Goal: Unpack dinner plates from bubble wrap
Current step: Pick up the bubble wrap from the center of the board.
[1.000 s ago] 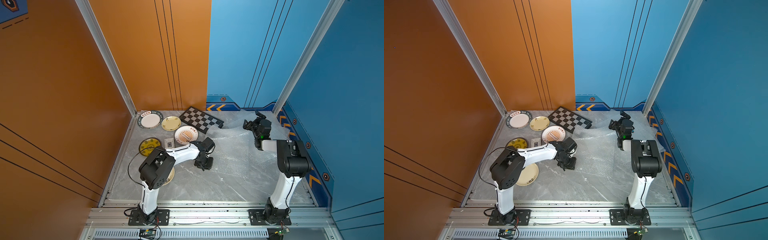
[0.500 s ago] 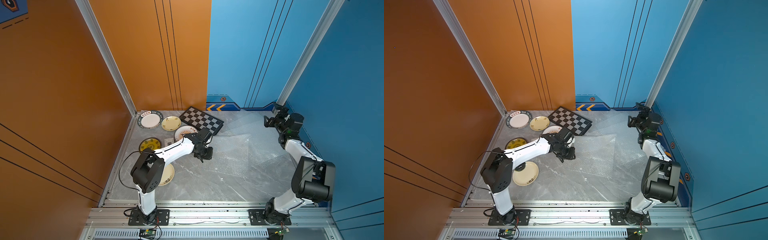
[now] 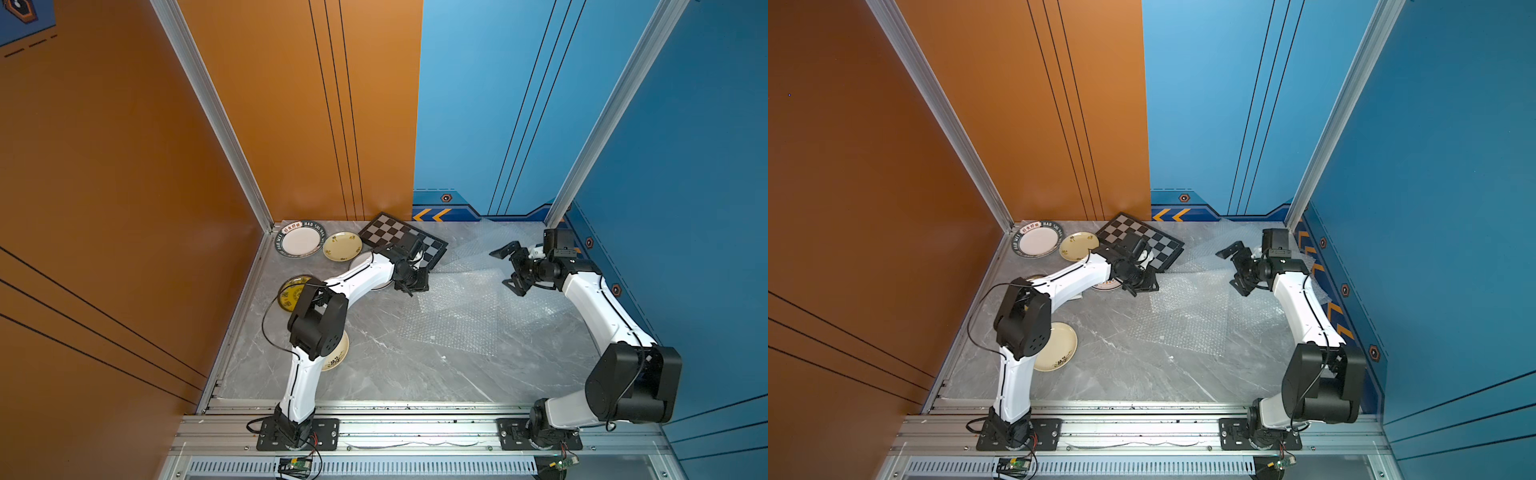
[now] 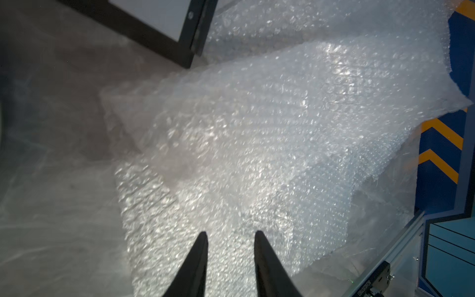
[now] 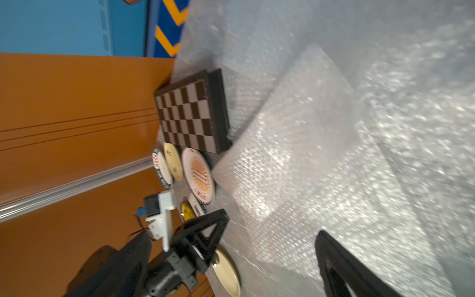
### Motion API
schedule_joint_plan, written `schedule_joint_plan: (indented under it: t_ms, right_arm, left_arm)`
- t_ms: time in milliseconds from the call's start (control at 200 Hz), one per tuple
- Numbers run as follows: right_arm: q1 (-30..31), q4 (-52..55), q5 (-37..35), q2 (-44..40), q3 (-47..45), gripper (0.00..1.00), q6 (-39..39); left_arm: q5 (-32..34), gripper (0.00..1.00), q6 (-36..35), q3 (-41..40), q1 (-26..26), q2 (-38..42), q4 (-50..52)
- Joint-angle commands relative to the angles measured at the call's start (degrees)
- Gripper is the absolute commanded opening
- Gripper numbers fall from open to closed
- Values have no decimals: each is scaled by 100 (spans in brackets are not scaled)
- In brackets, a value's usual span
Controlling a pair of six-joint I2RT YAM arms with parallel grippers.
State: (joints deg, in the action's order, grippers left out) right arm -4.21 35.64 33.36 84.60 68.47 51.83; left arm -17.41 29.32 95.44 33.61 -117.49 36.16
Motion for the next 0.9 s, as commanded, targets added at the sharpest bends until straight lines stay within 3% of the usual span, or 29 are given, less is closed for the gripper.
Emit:
schedule_joint_plan:
  t_ms: [0,210,395,661,721,841,896]
  right_arm:
    - [119,1085,-27,387,-40,100,-1017]
    - [327,729,-769,1027,167,100,-1343]
    - [278,-293,-742,1311,214,87,-766]
    - [596,-956,-872,2009,450,74,-354]
    - [605,-1162,-948,2088,455,61,-266]
    - [555,-1419,-1152,1974,578,0,-121]
    - [546,-1400,-1304,1820,764,0,-151]
  left_arm:
    - [-176,34,-117,-559,-218,536,207]
    - [-211,34,-103,-1188,-343,1146,198]
    - [-219,34,-111,-1590,-485,1518,181]
    - [-284,34,-111,-2071,-774,1862,181]
    - [-312,34,-111,-2148,-840,1939,184]
    - [-342,34,-128,-2248,-960,2056,220]
    - [-338,34,-133,-2273,-991,2093,239]
